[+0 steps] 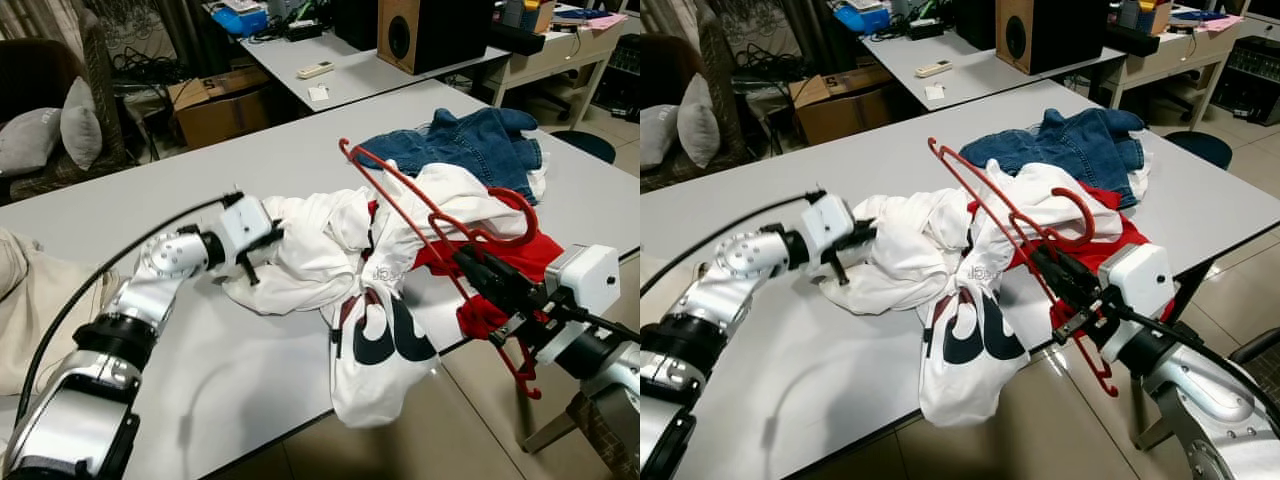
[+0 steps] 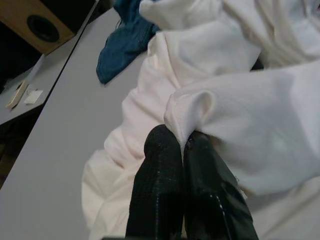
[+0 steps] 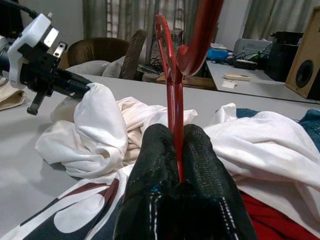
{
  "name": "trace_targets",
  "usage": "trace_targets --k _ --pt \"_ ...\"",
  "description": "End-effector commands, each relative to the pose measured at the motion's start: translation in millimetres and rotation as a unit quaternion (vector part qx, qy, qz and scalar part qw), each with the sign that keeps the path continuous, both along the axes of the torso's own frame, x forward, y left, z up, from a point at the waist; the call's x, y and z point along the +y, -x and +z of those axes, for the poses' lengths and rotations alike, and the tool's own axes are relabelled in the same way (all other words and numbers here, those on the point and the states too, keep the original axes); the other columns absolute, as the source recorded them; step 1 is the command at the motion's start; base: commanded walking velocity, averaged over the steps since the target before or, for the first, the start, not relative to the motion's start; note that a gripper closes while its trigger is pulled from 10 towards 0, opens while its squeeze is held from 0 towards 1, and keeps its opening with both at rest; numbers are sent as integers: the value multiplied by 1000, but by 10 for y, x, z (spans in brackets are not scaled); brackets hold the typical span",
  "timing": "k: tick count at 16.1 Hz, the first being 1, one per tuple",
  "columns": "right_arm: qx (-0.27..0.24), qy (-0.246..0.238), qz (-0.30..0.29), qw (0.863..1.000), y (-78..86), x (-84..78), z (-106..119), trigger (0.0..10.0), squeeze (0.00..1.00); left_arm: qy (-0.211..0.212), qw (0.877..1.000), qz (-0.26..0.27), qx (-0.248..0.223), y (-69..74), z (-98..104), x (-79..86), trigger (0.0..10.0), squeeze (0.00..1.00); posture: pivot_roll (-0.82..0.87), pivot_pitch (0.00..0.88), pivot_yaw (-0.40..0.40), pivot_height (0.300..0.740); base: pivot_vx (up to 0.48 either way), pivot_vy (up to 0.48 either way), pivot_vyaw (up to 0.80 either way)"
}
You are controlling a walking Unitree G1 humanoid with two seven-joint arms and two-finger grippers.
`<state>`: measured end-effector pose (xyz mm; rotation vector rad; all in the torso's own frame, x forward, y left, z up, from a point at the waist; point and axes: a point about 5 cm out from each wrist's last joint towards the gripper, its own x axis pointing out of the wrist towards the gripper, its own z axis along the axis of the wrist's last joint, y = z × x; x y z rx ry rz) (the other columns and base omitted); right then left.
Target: Hang hanger
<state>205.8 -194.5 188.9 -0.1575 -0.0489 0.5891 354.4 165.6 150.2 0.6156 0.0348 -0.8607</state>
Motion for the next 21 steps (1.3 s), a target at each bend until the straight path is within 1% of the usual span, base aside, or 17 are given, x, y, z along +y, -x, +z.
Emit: trace_targets --k 1,3,5,6,7,8,9,10,11,13,15,16,17,18,19,20,21 --pt "-4 -1 10 1000 37 36 36 10000 0 12 1000 6 11 -16 15 39 0 0 -149 0 167 740 0 0 0" --pt "-2 0 17 1000 66 44 32 10000 0 37 999 29 7 -63 68 44 0 0 -152 0 172 740 0 0 0" --pt "10 3 47 999 139 73 8 10000 0 118 987 110 -16 -212 276 89 0 0 -150 0 169 740 0 0 0" --pt "25 2 81 996 202 122 -11 10000 0 150 979 133 -32 -274 427 113 0 0 -149 0 168 740 0 0 0" --pt "42 5 112 993 251 172 -33 10000 0 184 971 146 -49 -323 610 129 0 0 -148 0 166 740 0 0 0" --pt "55 5 129 990 268 213 -56 10000 0 212 964 148 -67 -351 781 131 0 0 -145 0 163 740 0 0 0" --pt "65 6 141 988 270 258 -86 10000 0 230 959 144 -86 -363 945 125 0 0 -142 0 159 740 0 0 0" --pt "73 9 147 986 262 288 -116 10000 0 244 955 139 -96 -369 1054 108 0 0 -138 0 155 740 0 0 0" --pt "79 10 148 986 247 305 -142 10000 0 252 954 131 -99 -366 1111 89 0 0 -136 0 152 740 0 0 0" --pt "132 33 147 980 137 389 -331 10000 0 261 955 90 -106 -319 1316 -11 0 0 -124 0 142 740 0 0 0" --pt "142 47 154 977 79 467 -403 10000 0 253 959 75 -107 -296 1355 -38 0 0 -116 0 137 740 0 0 0" --pt "145 48 137 979 -1 504 -451 10000 0 253 959 70 -108 -281 1380 -40 0 0 -114 0 134 740 0 0 0" --pt "149 60 105 981 -119 522 -520 10000 0 254 958 70 -116 -259 1427 -36 0 0 -109 0 132 740 0 0 0" --pt "152 62 92 982 -165 530 -544 10000 0 253 957 71 -123 -247 1451 -30 0 0 -103 0 128 740 0 0 0" --pt "146 44 58 987 -295 553 -538 10000 0 261 950 81 -151 -223 1587 17 0 0 -100 0 126 740 0 0 0" --pt "142 46 49 988 -316 537 -533 10000 0 262 948 86 -161 -216 1634 44 0 0 -93 0 117 740 0 0 0" --pt "129 52 27 990 -351 461 -508 10000 0 268 941 101 -180 -208 1724 117 0 0 -93 0 117 740 0 0 0"
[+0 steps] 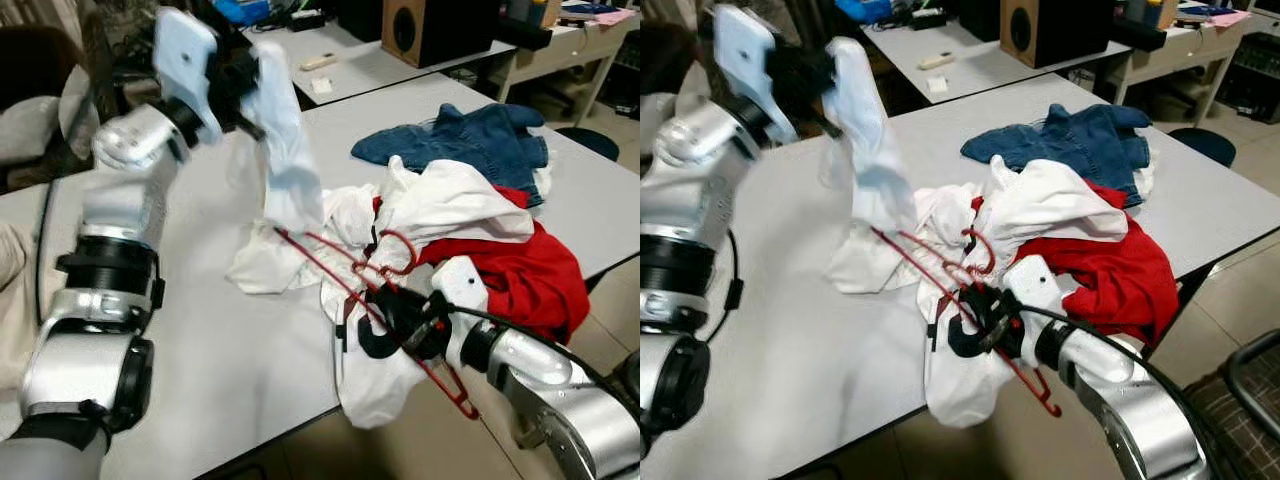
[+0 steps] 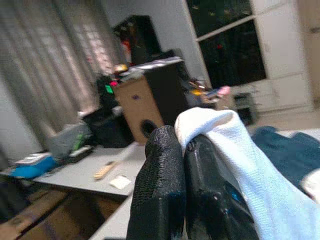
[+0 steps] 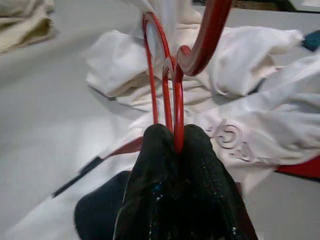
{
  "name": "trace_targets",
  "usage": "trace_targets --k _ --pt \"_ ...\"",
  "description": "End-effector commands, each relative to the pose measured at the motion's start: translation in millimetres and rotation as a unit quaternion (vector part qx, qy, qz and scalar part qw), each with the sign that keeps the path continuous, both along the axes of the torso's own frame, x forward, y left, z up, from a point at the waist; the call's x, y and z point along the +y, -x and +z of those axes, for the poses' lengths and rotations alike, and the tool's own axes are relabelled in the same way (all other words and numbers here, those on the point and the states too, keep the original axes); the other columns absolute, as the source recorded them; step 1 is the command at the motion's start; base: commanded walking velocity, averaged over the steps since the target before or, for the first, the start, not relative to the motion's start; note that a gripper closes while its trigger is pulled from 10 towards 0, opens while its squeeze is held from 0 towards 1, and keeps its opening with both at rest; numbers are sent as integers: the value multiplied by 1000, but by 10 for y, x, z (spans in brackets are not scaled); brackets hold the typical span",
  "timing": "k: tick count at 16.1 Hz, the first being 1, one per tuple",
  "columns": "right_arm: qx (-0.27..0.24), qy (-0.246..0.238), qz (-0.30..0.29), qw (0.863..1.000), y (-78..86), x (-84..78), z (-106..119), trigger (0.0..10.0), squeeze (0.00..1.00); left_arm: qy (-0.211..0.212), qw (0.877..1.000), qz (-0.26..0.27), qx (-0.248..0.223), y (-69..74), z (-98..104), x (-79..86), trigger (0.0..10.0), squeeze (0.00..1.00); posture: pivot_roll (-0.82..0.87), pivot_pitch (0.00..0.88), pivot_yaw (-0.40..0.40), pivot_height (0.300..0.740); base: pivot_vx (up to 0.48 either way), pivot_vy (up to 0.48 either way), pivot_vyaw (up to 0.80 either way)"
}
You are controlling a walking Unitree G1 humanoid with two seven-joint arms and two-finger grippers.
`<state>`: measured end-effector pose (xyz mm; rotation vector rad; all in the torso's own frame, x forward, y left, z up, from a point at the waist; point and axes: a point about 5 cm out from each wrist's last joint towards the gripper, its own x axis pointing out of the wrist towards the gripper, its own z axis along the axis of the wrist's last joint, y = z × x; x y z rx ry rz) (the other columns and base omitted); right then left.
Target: Hang hanger
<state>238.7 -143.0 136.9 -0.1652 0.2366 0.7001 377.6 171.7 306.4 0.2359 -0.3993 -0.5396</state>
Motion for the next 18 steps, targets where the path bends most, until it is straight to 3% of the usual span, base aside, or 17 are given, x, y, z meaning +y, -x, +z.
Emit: trace_targets --k 1,2,4,6,9,12,14,16,17,18 --pt "-29 4 -43 999 -63 -146 77 10000 0 13 999 32 -41 38 253 142 0 0 -88 0 113 740 0 0 0" --pt "-45 0 -53 998 -81 -185 124 10000 0 14 998 40 -46 47 286 181 0 0 -88 0 114 740 0 0 0" --pt "-130 -44 -103 985 -157 -377 435 10000 0 8 996 69 -56 91 379 349 0 0 -87 0 116 740 0 0 0" --pt "-203 -130 -122 963 -138 -536 814 10000 0 -4 995 91 -45 122 368 496 0 0 -88 0 118 740 0 0 0" --pt "-254 -182 -126 942 -92 -655 1071 10000 0 -25 997 66 -18 179 258 494 0 0 -90 0 122 740 0 0 0" --pt "-250 -197 -110 941 -12 -676 1104 10000 0 -35 999 25 34 266 106 487 0 0 -86 0 119 740 0 0 0" --pt "-241 -212 -119 940 67 -711 1066 10000 0 -41 993 -7 112 350 -112 552 0 0 -85 0 120 740 0 0 0" --pt "-215 -216 -115 946 187 -739 972 10000 0 -97 963 -50 247 580 -640 637 0 0 -85 0 129 740 0 0 0" --pt "-203 -206 -111 951 242 -744 920 10000 0 -108 951 -53 284 661 -827 675 0 0 -85 0 129 740 0 0 0" --pt "-192 -204 -116 953 280 -760 872 10000 0 -145 939 -63 304 747 -1005 681 0 0 -86 0 129 740 0 0 0"
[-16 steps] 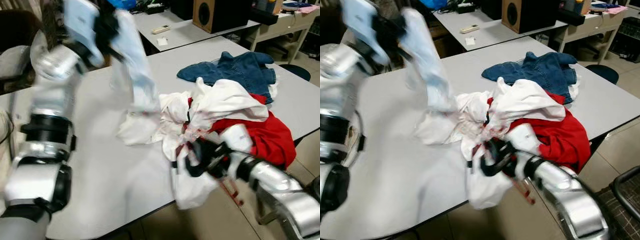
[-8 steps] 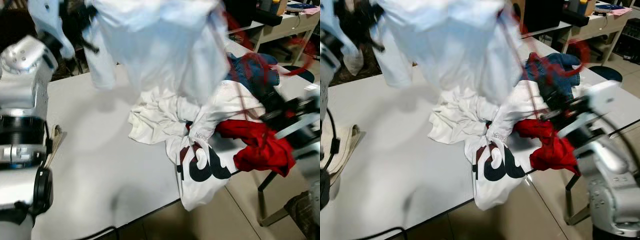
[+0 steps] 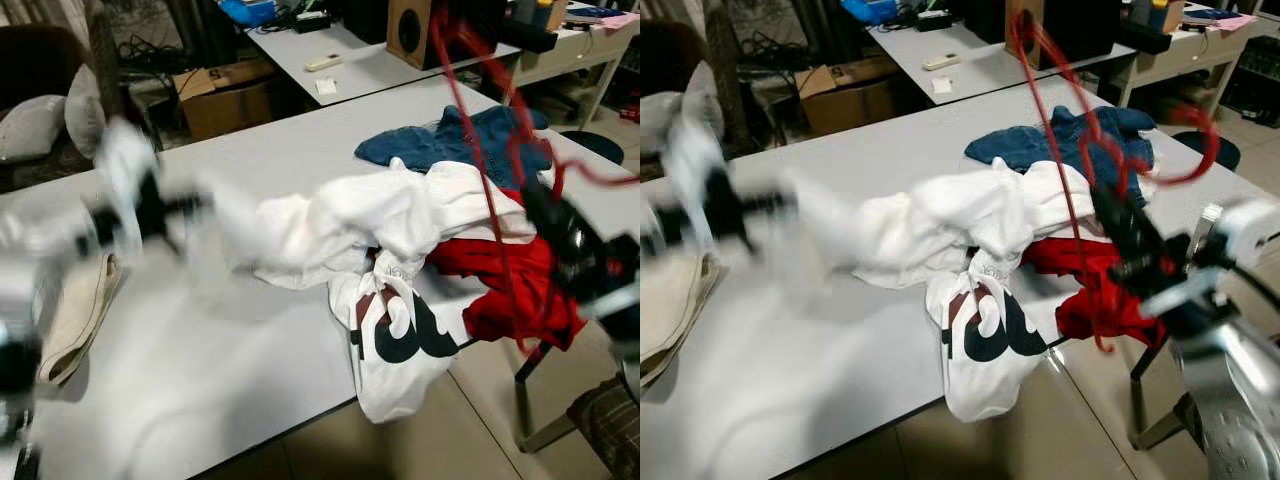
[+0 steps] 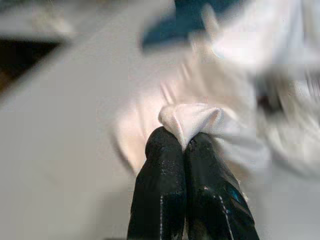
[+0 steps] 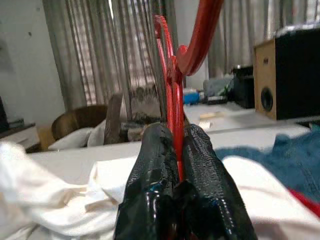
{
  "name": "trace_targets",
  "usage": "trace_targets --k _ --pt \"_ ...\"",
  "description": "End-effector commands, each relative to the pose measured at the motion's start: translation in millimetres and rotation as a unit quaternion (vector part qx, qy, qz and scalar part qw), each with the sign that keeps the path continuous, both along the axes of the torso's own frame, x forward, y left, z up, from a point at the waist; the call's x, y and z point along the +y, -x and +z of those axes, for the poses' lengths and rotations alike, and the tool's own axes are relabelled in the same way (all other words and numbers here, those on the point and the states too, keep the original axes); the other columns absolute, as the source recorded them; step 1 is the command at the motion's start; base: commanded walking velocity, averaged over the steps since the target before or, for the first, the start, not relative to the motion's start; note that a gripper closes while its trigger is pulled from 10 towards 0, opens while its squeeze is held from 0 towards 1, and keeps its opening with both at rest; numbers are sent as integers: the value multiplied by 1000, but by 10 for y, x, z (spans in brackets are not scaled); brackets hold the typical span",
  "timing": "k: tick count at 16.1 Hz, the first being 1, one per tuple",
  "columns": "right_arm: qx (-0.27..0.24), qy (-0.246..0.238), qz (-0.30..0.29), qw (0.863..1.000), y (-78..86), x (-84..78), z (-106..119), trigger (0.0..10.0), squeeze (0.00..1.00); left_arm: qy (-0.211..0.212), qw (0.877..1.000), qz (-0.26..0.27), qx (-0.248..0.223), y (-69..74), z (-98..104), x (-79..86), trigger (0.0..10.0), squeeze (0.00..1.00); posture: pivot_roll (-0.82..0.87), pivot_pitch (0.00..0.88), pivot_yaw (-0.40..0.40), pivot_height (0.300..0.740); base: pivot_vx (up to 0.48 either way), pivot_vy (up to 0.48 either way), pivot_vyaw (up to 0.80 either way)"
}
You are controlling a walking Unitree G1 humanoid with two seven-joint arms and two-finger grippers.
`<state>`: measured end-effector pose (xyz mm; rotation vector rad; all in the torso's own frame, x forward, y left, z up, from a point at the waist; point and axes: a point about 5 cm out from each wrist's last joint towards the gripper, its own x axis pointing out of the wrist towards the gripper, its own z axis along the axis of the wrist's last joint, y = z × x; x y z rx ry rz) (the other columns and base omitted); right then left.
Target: Hang hanger
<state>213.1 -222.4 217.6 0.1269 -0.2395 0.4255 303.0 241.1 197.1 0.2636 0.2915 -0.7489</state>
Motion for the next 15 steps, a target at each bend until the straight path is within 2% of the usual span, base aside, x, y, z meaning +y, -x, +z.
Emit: trace_targets --k 1,2,3,4,5,6,7,8,9,10,11,12,13,14,15 --pt "-9 0 14 1000 34 28 55 10000 0 -35 999 -27 -8 38 20 -20 0 0 -86 0 129 740 0 0 0" --pt "-7 -2 13 1000 37 24 49 10000 0 -49 998 -38 -4 64 -33 -27 0 0 -85 0 128 740 0 0 0" --pt "-1 3 19 1000 30 34 32 10000 0 -58 998 -20 3 57 -181 -34 10000 0 -89 0 129 740 0 0 0" --pt "10 17 31 999 32 58 4 10000 0 -76 997 -11 8 45 -269 -26 10000 537 -91 0 126 740 0 0 0" --pt "25 35 43 998 40 86 -43 10000 0 -101 995 8 -6 7 -286 13 10000 1000 -91 0 124 740 0 0 0" --pt "35 48 49 997 49 100 -80 10000 0 -107 994 19 -25 -22 -266 30 10000 1000 -91 0 123 740 0 0 0" --pt "48 55 51 996 57 109 -116 10000 0 -95 993 33 -64 -74 -182 38 10000 1000 -91 0 123 740 0 0 0" --pt "55 59 49 996 57 103 -144 10000 0 -82 988 37 -123 -125 -56 18 10000 1000 -90 0 120 740 0 0 0" --pt "63 62 50 995 50 102 -168 10000 0 -36 989 25 -145 -143 46 -72 10000 1000 -87 0 114 740 0 0 0" --pt "79 63 54 993 39 114 -207 10000 0 -23 990 -3 -140 -142 58 -176 10000 1000 -86 0 110 740 0 0 0" --pt "94 58 59 992 37 130 -239 10000 0 -30 992 -13 -124 -145 9 -210 10000 1000 -91 0 111 740 0 0 0" --pt "110 54 60 991 34 145 -278 10000 0 -61 993 1 -103 -175 -80 -194 10000 1000 -95 0 110 740 0 0 0" --pt "114 54 59 990 33 145 -286 10000 0 -69 992 8 -101 -188 -101 -181 10000 1000 -95 0 110 740 0 0 0" --pt "117 64 65 989 53 166 -303 10000 0 -115 986 38 -114 -245 -147 -74 10000 1000 -100 0 109 740 0 0 0" --pt "116 68 66 989 60 162 -307 10000 0 -83 988 25 -124 -246 -110 -118 10000 1000 -101 0 107 740 0 0 0"
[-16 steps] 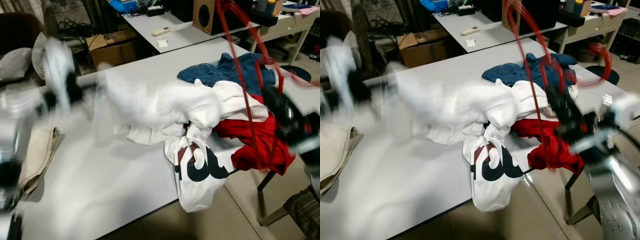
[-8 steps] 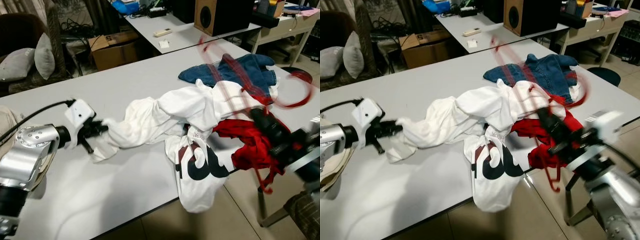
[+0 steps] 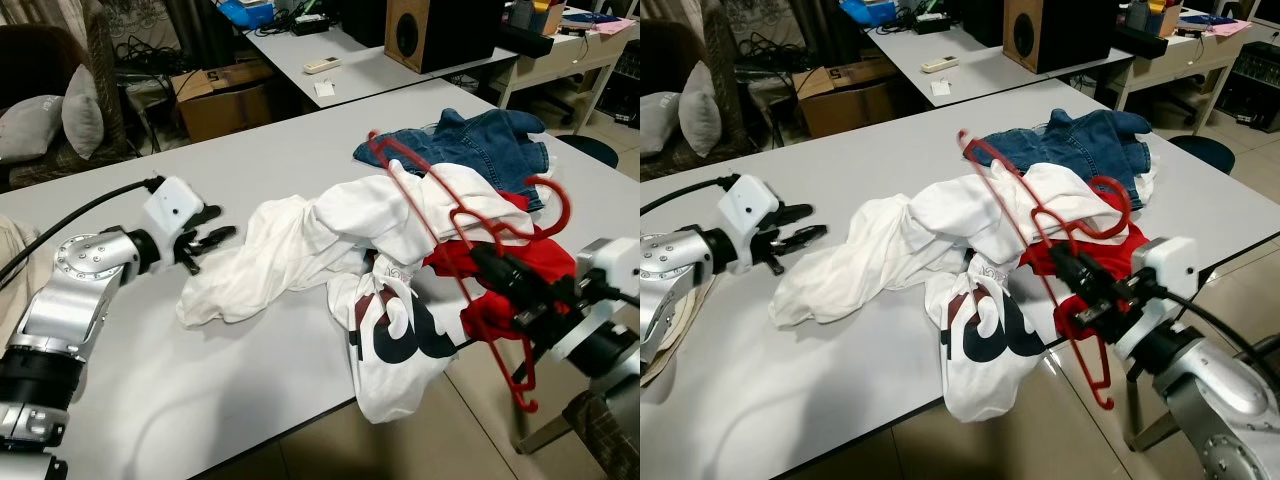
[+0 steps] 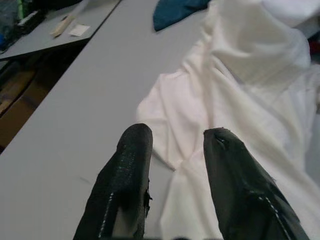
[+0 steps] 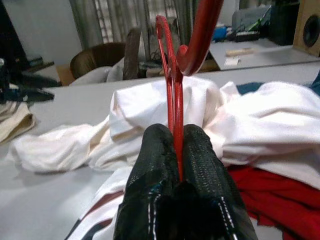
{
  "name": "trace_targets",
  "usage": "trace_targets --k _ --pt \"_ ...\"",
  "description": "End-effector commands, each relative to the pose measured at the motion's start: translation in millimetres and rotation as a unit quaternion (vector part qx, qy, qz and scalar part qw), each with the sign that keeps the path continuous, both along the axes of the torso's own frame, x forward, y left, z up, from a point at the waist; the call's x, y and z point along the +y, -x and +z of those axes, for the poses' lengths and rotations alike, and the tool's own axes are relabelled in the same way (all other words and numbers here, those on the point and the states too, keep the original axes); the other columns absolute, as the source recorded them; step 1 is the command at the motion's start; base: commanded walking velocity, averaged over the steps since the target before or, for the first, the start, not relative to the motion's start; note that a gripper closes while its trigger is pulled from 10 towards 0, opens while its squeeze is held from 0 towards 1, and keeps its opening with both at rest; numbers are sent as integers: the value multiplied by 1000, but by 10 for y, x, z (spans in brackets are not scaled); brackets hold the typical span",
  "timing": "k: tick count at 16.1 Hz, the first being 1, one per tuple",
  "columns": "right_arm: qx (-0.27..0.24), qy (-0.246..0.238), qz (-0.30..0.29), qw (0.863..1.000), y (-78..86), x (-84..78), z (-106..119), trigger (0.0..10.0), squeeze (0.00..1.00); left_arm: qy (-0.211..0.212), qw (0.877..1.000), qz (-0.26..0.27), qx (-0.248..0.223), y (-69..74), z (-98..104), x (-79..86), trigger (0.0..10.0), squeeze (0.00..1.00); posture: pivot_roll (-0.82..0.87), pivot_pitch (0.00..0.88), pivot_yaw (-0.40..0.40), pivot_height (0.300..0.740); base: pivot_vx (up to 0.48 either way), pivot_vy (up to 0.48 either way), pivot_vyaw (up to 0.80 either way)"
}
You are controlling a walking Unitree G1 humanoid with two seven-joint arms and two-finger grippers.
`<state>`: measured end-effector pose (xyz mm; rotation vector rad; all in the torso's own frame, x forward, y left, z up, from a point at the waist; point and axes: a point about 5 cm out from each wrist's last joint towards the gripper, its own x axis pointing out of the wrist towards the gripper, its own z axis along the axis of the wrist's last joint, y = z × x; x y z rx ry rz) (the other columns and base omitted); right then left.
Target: Hang hanger
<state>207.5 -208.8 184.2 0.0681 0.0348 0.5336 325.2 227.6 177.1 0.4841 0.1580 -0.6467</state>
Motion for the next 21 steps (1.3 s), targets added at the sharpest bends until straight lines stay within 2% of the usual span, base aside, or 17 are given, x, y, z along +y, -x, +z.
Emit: trace_targets --k 1,2,3,4,6,8,9,10,13,14,15,16,17,18,19,21 --pt "-5 11 9 1000 8 11 26 10000 0 36 998 -55 -15 20 123 -143 10000 1000 -100 0 105 740 0 0 0" --pt "-4 13 10 1000 10 6 23 10000 0 50 995 -86 -4 52 109 -241 10000 1000 -100 0 103 740 0 0 0" --pt "-2 16 11 1000 4 3 16 10000 0 65 988 -135 23 88 8 -485 10000 1000 -102 0 102 740 0 0 0" --pt "-2 28 13 1000 -5 11 14 10000 0 73 984 -159 41 84 -115 -708 10000 1000 -111 0 103 740 0 0 0" --pt "-2 30 22 999 18 50 21 10000 0 74 986 -146 24 -36 -231 -976 10000 1000 -122 0 110 740 0 0 0" --pt "0 32 26 999 33 62 24 10000 0 69 987 -144 16 -77 -240 -1046 10000 1000 -123 0 111 740 0 0 0" --pt "2 32 27 999 66 73 11 10000 0 49 990 -133 0 -136 -236 -1080 10000 1000 -128 0 118 740 0 0 0" --pt "6 33 25 999 128 86 0 10000 0 15 996 -80 -31 -265 -222 -1070 10000 1000 -141 0 132 740 0 0 0" --pt "9 33 17 999 158 70 -7 10000 0 4 999 -35 -38 -339 -271 -1046 10000 1000 -147 0 131 740 0 0 0" --pt "8 33 18 999 165 80 -2 10000 0 26 999 -19 -18 -363 -347 -1054 10000 769 -152 0 130 740 0 0 0" --pt "8 34 19 999 167 86 -1 10000 0 35 999 -14 -10 -369 -380 -1057 10000 239 -153 0 132 740 0 0 0" --pt "7 36 18 999 170 82 1 10000 0 64 998 8 4 -390 -433 -1056 2431 0 -156 0 135 740 0 0 0" --pt "6 36 16 999 171 76 5 10000 0 79 997 15 12 -397 -460 -1066 0 0 -158 0 136 740 0 0 0" --pt "6 36 16 999 171 76 5 10000 0 79 997 15 12 -397 -460 -1066 0 0 -158 0 136 740 0 0 0" --pt "6 36 15 999 173 76 5 10000 0 97 995 14 23 -395 -475 -1086 0 0 -159 0 137 740 0 0 0" --pt "7 37 12 999 183 73 -11 10000 0 146 987 48 41 -437 -486 -1075 0 0 -170 0 147 740 0 0 0"
